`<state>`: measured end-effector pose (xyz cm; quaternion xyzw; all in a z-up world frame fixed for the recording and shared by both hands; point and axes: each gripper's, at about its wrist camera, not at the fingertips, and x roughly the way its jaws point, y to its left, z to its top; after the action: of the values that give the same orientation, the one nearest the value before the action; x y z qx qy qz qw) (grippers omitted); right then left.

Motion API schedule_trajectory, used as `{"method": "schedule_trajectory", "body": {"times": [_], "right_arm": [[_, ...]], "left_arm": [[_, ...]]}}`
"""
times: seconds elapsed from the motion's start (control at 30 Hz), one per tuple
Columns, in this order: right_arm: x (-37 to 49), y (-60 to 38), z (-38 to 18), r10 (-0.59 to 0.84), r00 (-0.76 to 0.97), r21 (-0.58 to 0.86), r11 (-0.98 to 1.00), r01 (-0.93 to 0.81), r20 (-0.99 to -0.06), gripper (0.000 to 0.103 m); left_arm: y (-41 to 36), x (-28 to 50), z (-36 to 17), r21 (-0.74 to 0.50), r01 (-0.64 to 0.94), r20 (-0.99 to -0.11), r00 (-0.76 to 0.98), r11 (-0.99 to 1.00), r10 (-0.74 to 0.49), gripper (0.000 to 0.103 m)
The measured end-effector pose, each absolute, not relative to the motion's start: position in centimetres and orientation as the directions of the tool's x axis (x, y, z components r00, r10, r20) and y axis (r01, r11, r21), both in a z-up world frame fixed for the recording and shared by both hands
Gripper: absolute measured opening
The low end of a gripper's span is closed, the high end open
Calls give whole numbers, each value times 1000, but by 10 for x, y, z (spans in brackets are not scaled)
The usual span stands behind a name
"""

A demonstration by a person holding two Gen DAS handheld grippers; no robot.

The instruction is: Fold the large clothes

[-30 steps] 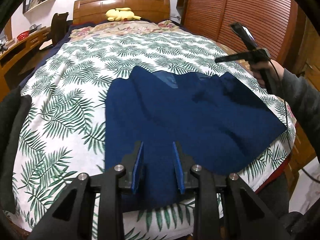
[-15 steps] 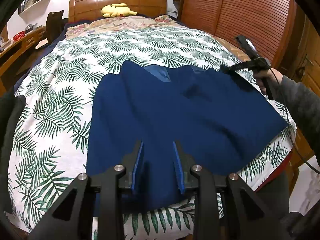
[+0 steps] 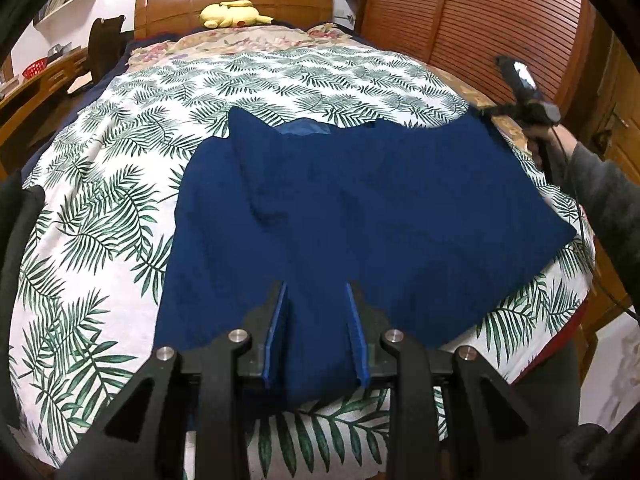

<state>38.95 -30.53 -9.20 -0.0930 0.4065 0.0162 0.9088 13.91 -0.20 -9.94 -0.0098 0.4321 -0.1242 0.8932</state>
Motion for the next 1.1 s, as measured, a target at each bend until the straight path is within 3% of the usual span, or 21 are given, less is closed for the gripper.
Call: {"method": "schedule_trajectory", "body": {"times": [0.07,0.2,0.27,0.77,1.1], "right_arm": [[395,-311,-111,-53,611,-138,986,-93,-790,6],[393,-305,-114,-64,604,-151,984,-94,-794,36],[391,-294,-109,-44,615,-152,981,-124,-788,39],[313,-189,-101,266,537,-5,893,-450,-800,41],[215,-222,-114,243,527,8,913,-409,-814,42]], "left_arm": [[-2,139,-100,-123,211,-772,594,970,-227,27],[-1,138,-101,-120,206,-775,591,971,-221,27],[0,137,-100,-121,202,-773,594,972,-220,27],[-1,129,-93,-120,208,-763,606,971,-224,28],[-1,124,-86,-118,205,-753,619,972,-222,28]]}}
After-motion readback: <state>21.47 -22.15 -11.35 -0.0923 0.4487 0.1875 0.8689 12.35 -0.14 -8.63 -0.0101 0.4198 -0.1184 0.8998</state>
